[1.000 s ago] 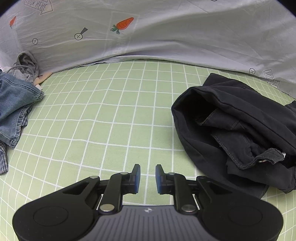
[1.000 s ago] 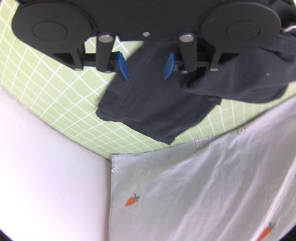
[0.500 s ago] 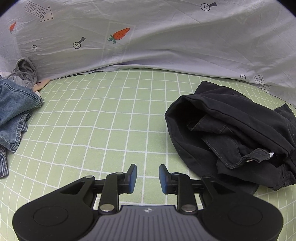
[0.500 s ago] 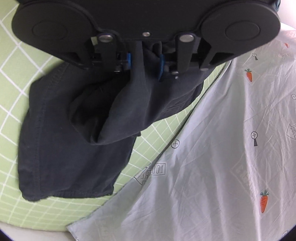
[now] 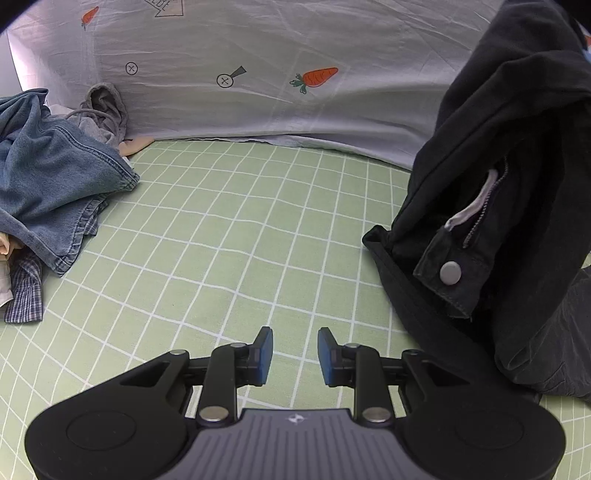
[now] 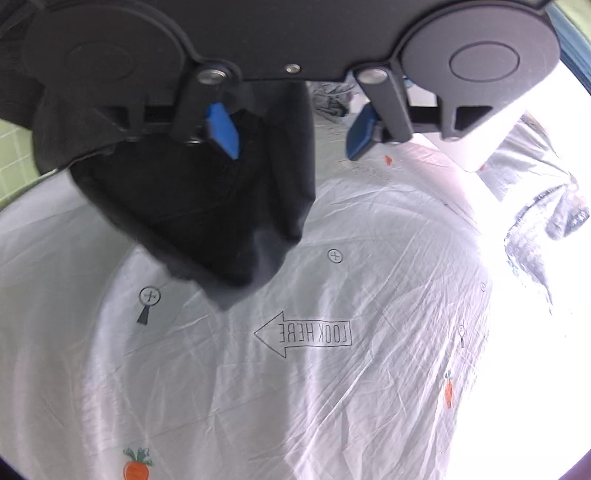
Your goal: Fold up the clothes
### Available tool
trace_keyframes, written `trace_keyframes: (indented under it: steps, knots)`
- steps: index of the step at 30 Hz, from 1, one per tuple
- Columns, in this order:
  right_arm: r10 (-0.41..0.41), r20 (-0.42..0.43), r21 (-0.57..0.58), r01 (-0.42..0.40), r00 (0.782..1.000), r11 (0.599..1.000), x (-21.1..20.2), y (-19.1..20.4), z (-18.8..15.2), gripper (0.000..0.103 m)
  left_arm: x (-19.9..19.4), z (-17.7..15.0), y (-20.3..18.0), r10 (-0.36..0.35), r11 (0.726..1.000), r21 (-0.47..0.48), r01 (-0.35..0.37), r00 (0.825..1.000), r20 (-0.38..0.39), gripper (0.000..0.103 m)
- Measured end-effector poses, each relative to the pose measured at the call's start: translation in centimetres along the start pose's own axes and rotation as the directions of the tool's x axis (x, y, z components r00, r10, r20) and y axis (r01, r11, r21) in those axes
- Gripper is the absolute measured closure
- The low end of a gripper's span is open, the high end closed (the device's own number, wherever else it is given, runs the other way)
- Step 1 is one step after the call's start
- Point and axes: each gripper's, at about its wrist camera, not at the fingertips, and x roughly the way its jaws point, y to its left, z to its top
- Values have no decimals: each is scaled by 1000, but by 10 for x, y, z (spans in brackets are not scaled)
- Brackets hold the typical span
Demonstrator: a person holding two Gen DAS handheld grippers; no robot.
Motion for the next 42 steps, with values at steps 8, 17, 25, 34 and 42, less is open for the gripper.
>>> trace_keyframes:
  steps: [8, 17, 25, 34, 42]
  knots:
    - [-549, -28, -111, 543, 836, 832, -72, -99, -47, 27, 7, 3, 1, -81, 997, -2, 81, 997, -8, 67]
    - [-758, -152, 76, 772, 635, 631, -124, -192, -80, 35, 26, 35, 0, -233, 961, -155, 229, 972, -10, 59]
    - [-794, -169, 55, 810, 584, 584, -66, -228, -45, 72, 58, 71, 31, -325, 840, -453, 300, 945, 23, 57]
    - [-859, -220, -40, 876, 461, 481, 15, -268, -11, 70, 97, 114, 43, -304, 822, -505, 265, 953, 5, 43]
    - [-922, -250, -69, 944, 296, 322, 27, -283, 0, 67, 131, 122, 38, -328, 804, -536, 259, 944, -37, 39]
